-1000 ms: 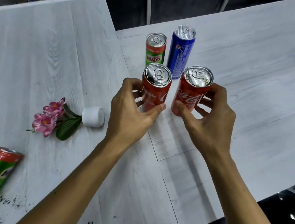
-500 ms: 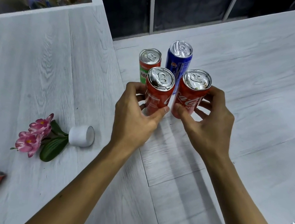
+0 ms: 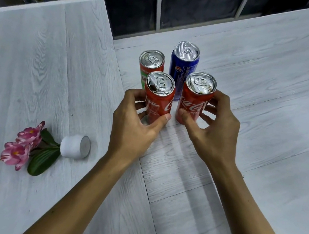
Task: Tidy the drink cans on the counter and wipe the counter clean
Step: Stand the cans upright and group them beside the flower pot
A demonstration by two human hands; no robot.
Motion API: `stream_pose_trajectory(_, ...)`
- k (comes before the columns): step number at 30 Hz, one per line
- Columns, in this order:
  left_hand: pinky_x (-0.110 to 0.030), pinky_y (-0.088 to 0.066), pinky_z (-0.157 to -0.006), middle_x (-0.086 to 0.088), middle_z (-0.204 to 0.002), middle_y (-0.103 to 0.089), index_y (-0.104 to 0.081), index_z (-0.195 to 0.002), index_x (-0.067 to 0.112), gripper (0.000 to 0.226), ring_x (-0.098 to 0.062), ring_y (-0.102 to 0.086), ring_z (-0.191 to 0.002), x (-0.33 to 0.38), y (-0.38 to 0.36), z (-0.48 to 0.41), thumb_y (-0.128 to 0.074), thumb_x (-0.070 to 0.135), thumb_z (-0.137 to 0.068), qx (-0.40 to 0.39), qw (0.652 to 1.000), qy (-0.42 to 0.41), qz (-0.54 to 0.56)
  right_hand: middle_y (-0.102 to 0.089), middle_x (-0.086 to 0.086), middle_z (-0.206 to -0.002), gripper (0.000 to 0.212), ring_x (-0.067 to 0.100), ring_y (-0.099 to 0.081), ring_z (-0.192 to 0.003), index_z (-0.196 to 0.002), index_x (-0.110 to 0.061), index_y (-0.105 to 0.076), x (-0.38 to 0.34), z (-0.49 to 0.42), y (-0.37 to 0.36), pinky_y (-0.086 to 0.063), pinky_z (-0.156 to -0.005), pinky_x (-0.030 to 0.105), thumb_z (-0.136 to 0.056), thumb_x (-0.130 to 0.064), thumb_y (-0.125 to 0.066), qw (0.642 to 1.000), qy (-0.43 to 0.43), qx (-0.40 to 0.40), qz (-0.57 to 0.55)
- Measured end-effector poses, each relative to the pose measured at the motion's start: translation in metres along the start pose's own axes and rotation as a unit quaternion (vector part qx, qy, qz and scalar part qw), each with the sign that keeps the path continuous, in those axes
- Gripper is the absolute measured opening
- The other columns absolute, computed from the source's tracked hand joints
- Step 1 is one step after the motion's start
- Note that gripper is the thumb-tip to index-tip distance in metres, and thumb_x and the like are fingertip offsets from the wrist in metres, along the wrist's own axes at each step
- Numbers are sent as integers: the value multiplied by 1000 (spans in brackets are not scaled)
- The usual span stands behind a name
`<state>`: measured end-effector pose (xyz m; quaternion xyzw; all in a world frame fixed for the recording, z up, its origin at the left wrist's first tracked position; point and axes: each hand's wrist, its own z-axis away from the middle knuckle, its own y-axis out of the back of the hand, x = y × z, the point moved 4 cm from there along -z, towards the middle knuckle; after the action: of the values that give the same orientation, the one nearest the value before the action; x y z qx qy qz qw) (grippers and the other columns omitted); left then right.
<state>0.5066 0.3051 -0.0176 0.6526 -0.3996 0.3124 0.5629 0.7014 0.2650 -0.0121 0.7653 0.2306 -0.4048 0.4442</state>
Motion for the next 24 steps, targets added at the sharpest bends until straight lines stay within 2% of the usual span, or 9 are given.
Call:
stream_pose_trajectory(3,6,-41,-79,19,-121,-60,-46,-123,36,67,25,-54,-105,0,0,0,-91,42,-74,0,1000,4,0,-67,-5,-132,76,4,-65,-111,-142,-19,-48,0,-1,-1,-57,-88,16,-81,-45,-86,1000,2,-9,9)
stream_pose_trajectory(6,3,-43,-80,17,-123,-61,-47,-124,35,68,19,-56,-107,-1,-1,1,-91,42,-74,0,1000,7,3,-66,-4,-134,78,4,-65,-113,-144,-19,-46,1,-2,-1,-59,-91,24,-82,-46,-85,1000,-2,-18,13)
stream_pose_trajectory(11,5,-42,-78,21,-120,-58,-47,-126,34,70,29,-52,-102,0,-2,-2,-91,46,-73,-12,1000,14,2,-61,-5,-141,82,8,-60,-123,-148,-25,-40,4,0,-2,-58,-97,38,-84,-55,-80,998,-18,-46,37)
stream_pose_trajectory(13,3,-43,-80,21,-123,-58,-47,-130,32,74,25,-53,-107,0,-1,0,-90,49,-73,-11,1000,17,-2,-57,-5,-147,86,12,-56,-130,-152,-25,-38,7,3,-1,-55,-101,42,-84,-61,-77,996,-24,-60,60)
stream_pose_trajectory(16,-11,-47,-93,14,-139,-58,-43,-141,28,85,3,-57,-123,-2,2,8,-87,56,-73,-9,1000,18,-22,-51,-3,-154,85,15,-49,-138,-154,-25,-38,12,13,1,-47,-107,35,-87,-69,-67,991,-27,-72,111)
stream_pose_trajectory(19,-25,-47,-102,9,-148,-53,-39,-147,28,86,-6,-53,-131,-7,5,23,-80,61,-79,-18,998,34,-44,-48,1,-156,81,18,-45,-142,-153,-23,-41,15,23,6,-37,-104,30,-91,-71,-59,982,-35,-90,163)
stream_pose_trajectory(21,-25,-43,-103,6,-152,-50,-37,-151,25,82,-11,-50,-136,-10,7,34,-74,59,-85,-40,996,41,-69,-48,2,-156,74,18,-44,-143,-152,-20,-44,15,29,11,-35,-105,27,-95,-67,-56,978,-30,-101,179)
stream_pose_trajectory(24,-11,-31,-99,6,-152,-50,-43,-149,24,68,-12,-48,-138,-11,12,47,-67,53,-93,-78,989,29,-122,-44,2,-159,70,18,-39,-146,-151,-18,-46,12,38,17,-29,-110,26,-98,-63,-52,972,-23,-120,199)
